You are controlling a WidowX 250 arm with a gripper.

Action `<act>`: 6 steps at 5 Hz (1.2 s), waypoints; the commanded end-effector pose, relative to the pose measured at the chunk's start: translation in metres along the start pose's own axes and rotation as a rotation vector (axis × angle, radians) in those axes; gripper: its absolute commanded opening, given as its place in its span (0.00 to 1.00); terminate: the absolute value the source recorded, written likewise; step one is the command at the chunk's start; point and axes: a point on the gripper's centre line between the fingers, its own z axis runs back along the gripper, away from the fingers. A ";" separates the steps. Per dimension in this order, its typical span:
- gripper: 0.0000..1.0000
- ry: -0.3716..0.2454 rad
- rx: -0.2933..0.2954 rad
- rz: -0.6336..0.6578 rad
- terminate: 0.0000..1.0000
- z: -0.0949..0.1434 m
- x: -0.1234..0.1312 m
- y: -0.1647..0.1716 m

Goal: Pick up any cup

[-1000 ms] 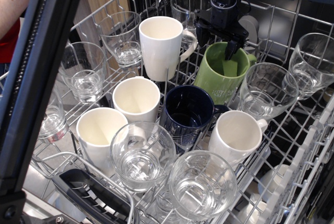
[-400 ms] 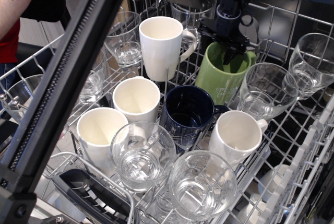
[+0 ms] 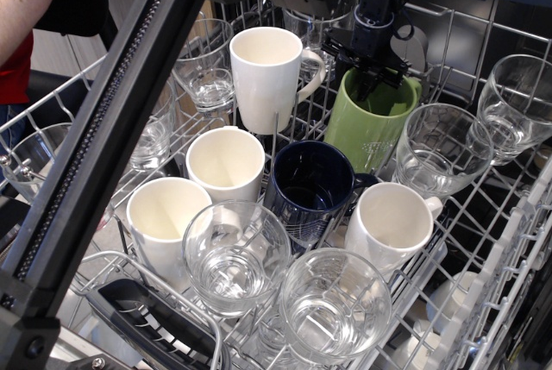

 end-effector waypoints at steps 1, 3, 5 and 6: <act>0.00 -0.100 -0.036 -0.003 0.00 0.068 0.022 0.012; 0.00 -0.198 -0.134 -0.046 0.00 0.115 0.023 0.004; 0.00 -0.220 -0.209 -0.096 0.00 0.163 0.019 0.002; 0.00 -0.164 -0.184 -0.153 0.00 0.187 0.017 0.006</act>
